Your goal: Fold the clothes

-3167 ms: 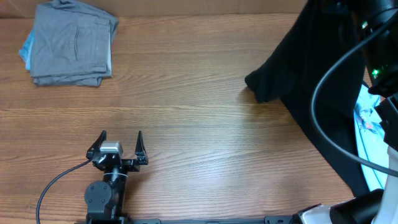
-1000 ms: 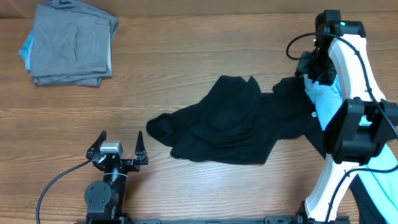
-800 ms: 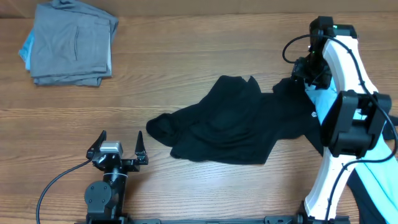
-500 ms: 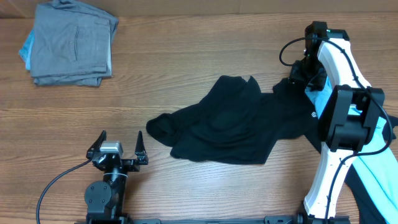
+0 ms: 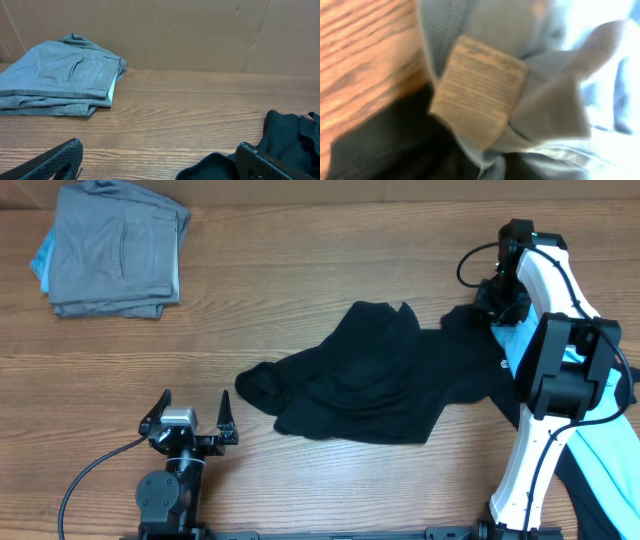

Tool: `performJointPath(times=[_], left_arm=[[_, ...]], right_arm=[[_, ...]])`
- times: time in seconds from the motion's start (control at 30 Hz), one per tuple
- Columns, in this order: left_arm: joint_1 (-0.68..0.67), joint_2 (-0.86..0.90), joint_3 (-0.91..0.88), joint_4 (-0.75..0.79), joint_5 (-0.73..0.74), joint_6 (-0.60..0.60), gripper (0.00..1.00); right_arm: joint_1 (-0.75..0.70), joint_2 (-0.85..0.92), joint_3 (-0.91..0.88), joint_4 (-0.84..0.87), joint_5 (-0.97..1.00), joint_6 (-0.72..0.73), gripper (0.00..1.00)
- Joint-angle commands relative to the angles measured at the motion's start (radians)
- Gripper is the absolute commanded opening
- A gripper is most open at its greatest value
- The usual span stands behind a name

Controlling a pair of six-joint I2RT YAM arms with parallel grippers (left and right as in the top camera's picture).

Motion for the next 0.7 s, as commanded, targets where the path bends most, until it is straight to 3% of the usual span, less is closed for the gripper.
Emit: performJointPath(times=[0.0,0.33,0.6,0.63,0.67], left_arm=[[0.008,-0.009,-0.003,-0.002,-0.003,0.018,1.00],[0.008,-0.009,-0.003,-0.002,-0.003,0.018,1.00],[0.008,-0.009,-0.003,-0.002,-0.003,0.018,1.00],[0.008,-0.009,-0.003,-0.002,-0.003,0.018,1.00],[0.008,-0.009,-0.003,-0.002,-0.003,0.018,1.00]], right_arm=[[-0.021,0.065,-0.014,0.026,-0.001,0.009,0.04],[-0.182,0.094,0.039,0.117,0.217,0.005,0.04],[-0.378,0.094,0.427,-0.052,0.179,0.005,0.04],[-0.393,0.093,0.481,-0.074,0.141,0.005,0.06],[-0.407,0.093,0.540,-0.097,0.080,0.005,0.20]])
